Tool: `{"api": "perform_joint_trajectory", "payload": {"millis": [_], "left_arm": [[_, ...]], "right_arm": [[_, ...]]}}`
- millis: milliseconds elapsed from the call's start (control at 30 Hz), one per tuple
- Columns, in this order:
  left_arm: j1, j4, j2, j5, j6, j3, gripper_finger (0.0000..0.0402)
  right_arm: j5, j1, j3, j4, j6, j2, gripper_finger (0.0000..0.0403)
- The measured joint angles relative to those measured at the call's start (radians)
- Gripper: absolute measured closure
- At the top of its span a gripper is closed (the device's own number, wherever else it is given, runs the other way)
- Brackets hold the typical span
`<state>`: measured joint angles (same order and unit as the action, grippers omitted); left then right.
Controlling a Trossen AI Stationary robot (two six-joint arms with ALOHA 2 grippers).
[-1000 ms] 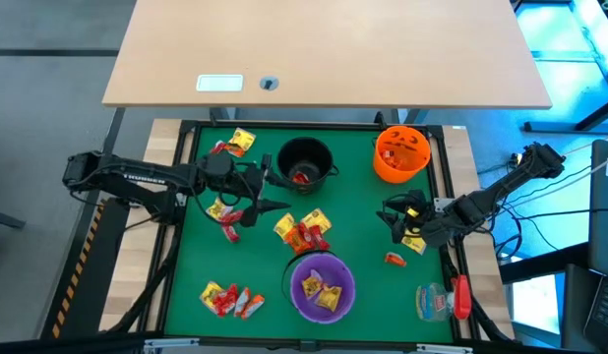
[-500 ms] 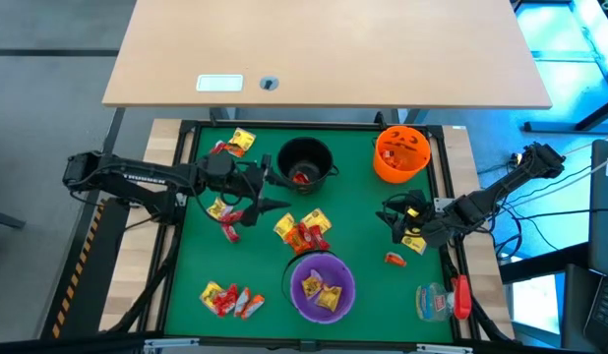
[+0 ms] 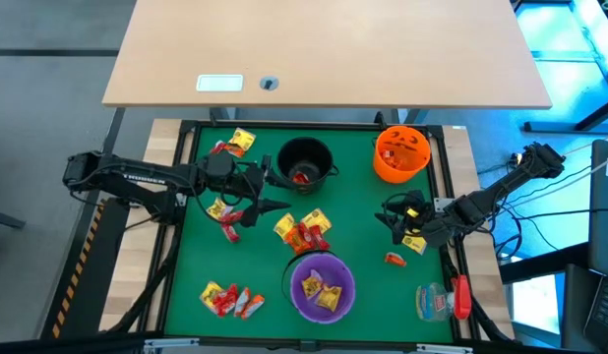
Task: Sort candy
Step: Put the yellow candy into the purple bucket
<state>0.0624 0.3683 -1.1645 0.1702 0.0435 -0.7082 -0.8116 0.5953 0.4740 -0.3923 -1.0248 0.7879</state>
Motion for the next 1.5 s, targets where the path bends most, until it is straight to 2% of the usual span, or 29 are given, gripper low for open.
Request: {"api": "perform_joint_trajectory", "payload": {"millis": [733, 833, 967, 1200, 1267, 1400, 1500], "left_arm": [[0.001, -0.001, 0.000, -0.059, 0.002, 0.000, 0.0175], [0.001, -0.004, 0.000, -0.059, 0.002, 0.000, 0.0175], [0.001, -0.031, -0.001, -0.059, 0.013, 0.000, 0.0175], [0.001, -0.047, -0.001, -0.058, 0.044, 0.000, 0.0175], [0.001, -0.050, -0.001, -0.055, 0.055, 0.000, 0.0175], [0.000, -0.071, -0.001, -0.049, 0.060, 0.000, 0.0175], [0.000, -0.085, -0.001, -0.049, 0.066, 0.000, 0.0175]], "right_arm": [[0.004, 0.000, 0.000, 0.001, -0.029, 0.000, 0.0187], [0.054, 0.000, 0.004, -0.013, -0.024, -0.007, 0.0187], [0.137, 0.000, 0.050, -0.123, -0.035, -0.021, 0.0187], [0.254, 0.000, 0.158, -0.501, -0.196, -0.020, 0.0187], [0.322, 0.000, 0.164, -0.568, -0.253, -0.020, 0.0187], [0.528, 0.000, 0.165, -0.623, -0.291, -0.001, 0.0187], [0.607, 0.000, 0.165, -0.648, -0.327, 0.030, 0.0187]]}}
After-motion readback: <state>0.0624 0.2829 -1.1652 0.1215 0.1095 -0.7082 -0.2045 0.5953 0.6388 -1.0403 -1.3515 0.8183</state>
